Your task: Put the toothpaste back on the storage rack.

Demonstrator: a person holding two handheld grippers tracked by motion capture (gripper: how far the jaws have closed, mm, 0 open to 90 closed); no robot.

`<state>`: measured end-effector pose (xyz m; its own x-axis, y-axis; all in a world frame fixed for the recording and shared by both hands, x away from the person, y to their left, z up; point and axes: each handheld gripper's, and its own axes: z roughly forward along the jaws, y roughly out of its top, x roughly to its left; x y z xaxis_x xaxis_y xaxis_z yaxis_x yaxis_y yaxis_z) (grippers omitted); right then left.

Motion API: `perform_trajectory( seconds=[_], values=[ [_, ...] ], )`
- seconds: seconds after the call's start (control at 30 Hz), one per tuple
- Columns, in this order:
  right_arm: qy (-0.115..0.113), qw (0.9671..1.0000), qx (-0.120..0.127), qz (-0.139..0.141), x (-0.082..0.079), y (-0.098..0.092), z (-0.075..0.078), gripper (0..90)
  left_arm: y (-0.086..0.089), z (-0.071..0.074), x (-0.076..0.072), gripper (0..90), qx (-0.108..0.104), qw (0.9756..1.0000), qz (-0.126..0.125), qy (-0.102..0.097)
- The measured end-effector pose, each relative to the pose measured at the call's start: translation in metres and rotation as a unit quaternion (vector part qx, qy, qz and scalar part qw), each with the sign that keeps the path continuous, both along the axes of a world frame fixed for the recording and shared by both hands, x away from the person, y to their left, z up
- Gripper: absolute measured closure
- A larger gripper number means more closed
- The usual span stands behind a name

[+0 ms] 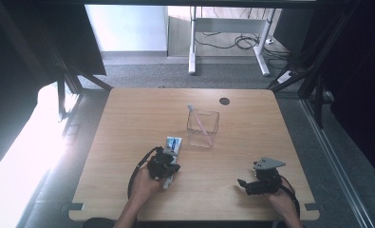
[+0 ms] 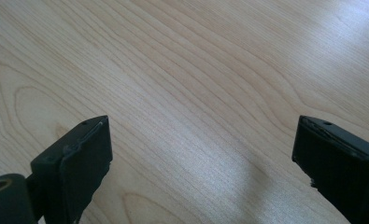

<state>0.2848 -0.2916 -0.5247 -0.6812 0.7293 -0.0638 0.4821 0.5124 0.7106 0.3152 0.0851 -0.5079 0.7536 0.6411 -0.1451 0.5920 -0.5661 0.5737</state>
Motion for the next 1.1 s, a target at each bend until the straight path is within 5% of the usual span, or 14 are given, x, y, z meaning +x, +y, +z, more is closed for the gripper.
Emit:
perform_trajectory(
  seconds=[0.67, 0.93, 1.1],
  values=[
    [-0.001, 1.0000, -0.001, 0.001, 0.000, 0.000, 0.000, 5.5, 0.024, 0.006, -0.010, 85.1, -0.002, 1.0000, 0.005, -0.002],
    [0.000, 1.0000, 0.000, 0.001, 0.000, 0.000, 0.000, 5.5, 0.029, 0.023, 0.001, 69.2, 0.020, 0.9994, 0.024, -0.014],
    [0.001, 1.0000, 0.000, 0.001, 0.000, -0.001, 0.000, 5.6, 0.024, 0.025, 0.013, 56.4, 0.047, 0.9980, 0.043, 0.001]
  ],
)
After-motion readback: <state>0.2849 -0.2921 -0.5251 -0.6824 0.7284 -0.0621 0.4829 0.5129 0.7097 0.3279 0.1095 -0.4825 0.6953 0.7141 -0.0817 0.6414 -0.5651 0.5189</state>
